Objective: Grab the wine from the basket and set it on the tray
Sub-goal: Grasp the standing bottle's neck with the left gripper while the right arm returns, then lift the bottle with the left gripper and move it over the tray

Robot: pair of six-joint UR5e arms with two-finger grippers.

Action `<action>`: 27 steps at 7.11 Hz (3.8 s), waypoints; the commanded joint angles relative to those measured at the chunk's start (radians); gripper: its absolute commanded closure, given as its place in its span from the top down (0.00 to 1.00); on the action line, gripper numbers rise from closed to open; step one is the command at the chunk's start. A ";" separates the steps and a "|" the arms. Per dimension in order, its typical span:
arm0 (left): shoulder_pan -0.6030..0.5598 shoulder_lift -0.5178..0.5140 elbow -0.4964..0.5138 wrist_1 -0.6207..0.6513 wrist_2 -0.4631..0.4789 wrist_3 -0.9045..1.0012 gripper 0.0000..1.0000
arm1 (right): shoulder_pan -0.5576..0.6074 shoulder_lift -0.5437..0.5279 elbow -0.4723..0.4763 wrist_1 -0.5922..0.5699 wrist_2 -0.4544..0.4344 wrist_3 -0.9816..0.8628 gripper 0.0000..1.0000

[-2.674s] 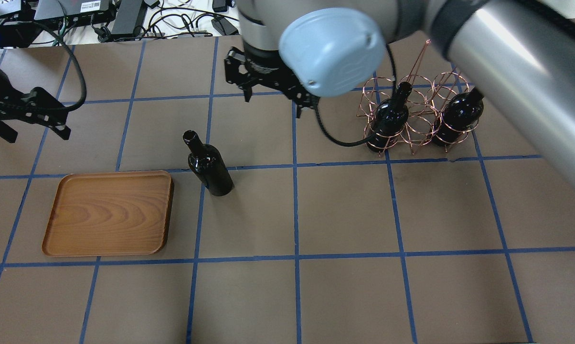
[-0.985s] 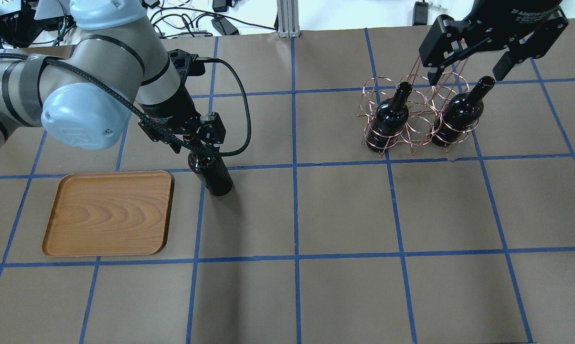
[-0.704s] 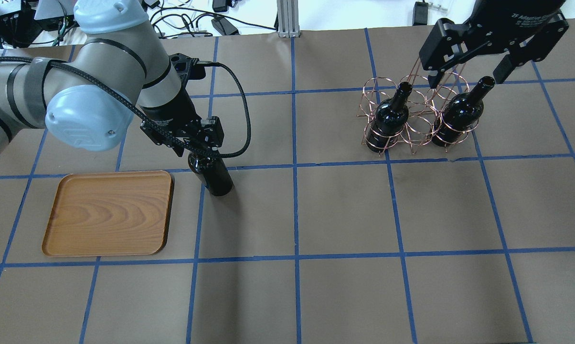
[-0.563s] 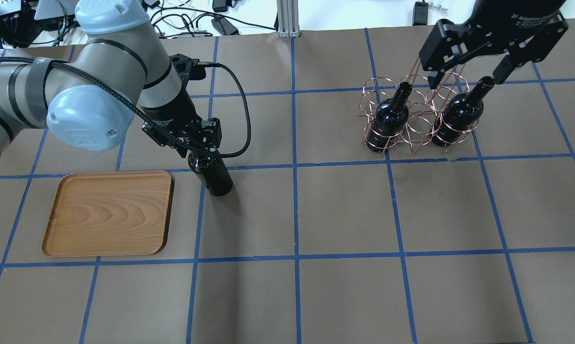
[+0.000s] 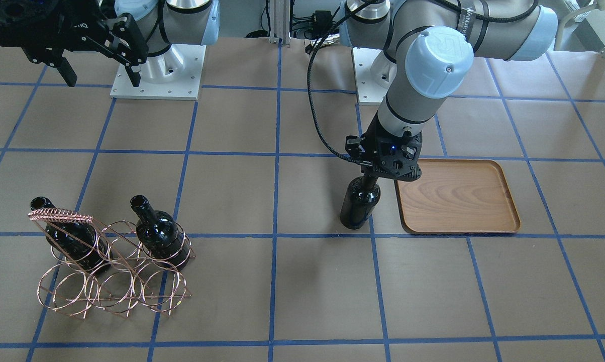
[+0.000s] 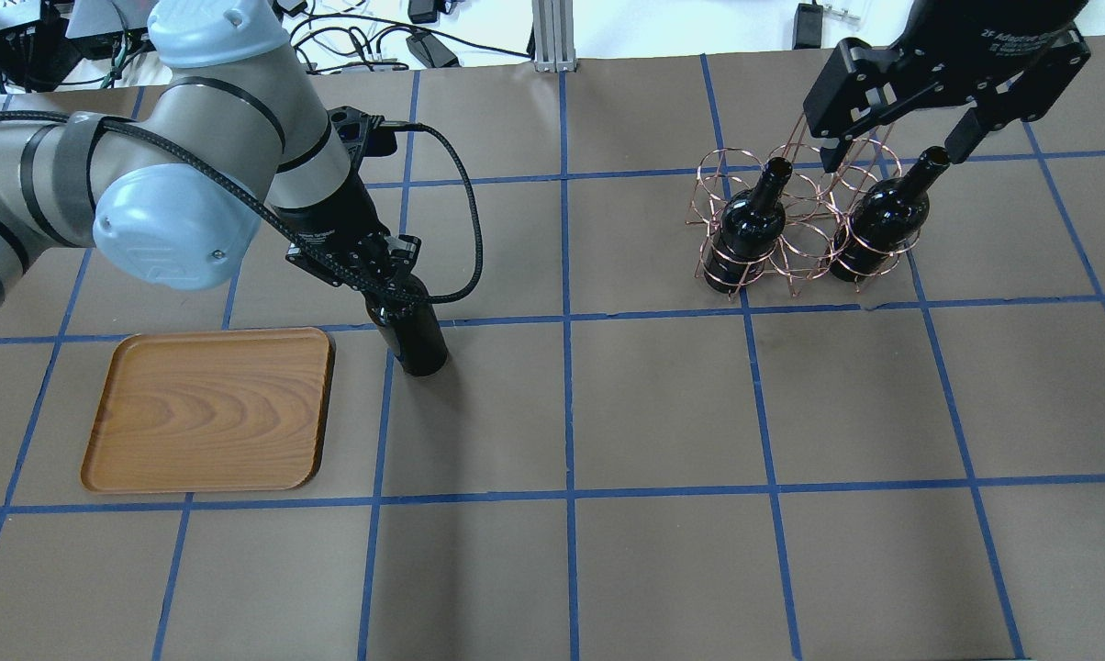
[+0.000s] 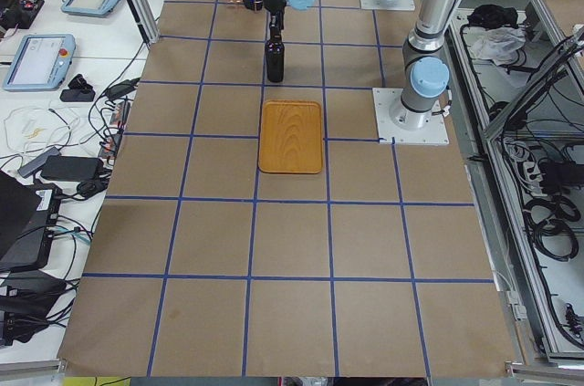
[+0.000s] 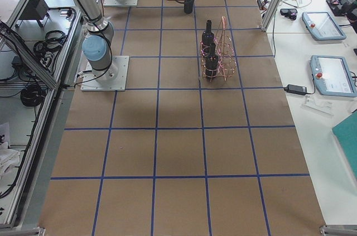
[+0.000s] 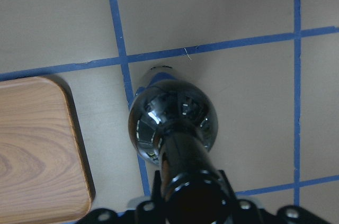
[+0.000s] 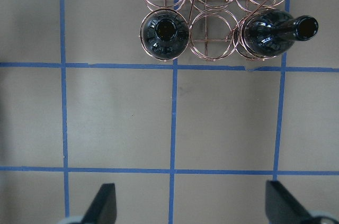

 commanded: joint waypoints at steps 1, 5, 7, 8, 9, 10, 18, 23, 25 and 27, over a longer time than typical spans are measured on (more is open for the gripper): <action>0.002 0.000 0.004 0.002 0.001 0.001 0.00 | 0.000 0.000 0.000 -0.024 -0.003 -0.001 1.00; 0.008 0.006 0.011 0.000 0.001 -0.015 1.00 | 0.002 0.000 0.012 -0.043 -0.003 -0.018 1.00; 0.017 0.001 0.016 0.025 0.001 -0.007 1.00 | 0.002 -0.002 0.012 -0.044 -0.003 -0.023 1.00; 0.018 0.001 0.014 0.028 0.001 -0.005 0.97 | 0.002 -0.002 0.012 -0.043 -0.004 -0.024 1.00; 0.018 -0.002 0.010 0.028 0.001 -0.005 0.67 | 0.002 0.000 0.012 -0.044 -0.005 -0.024 1.00; 0.018 -0.002 0.007 0.028 0.001 -0.013 0.52 | 0.002 -0.002 0.012 -0.043 -0.006 -0.027 1.00; 0.025 0.008 0.033 0.013 0.018 -0.001 0.00 | 0.002 -0.002 0.014 -0.043 -0.003 -0.027 1.00; 0.257 0.029 0.129 -0.189 0.051 0.210 0.00 | 0.002 -0.005 0.014 -0.040 -0.008 -0.027 1.00; 0.352 0.043 0.122 -0.249 0.065 0.338 0.00 | 0.002 -0.005 0.014 -0.041 -0.009 -0.026 1.00; 0.420 0.049 0.105 -0.260 0.070 0.442 0.00 | 0.002 -0.005 0.014 -0.041 -0.009 -0.027 1.00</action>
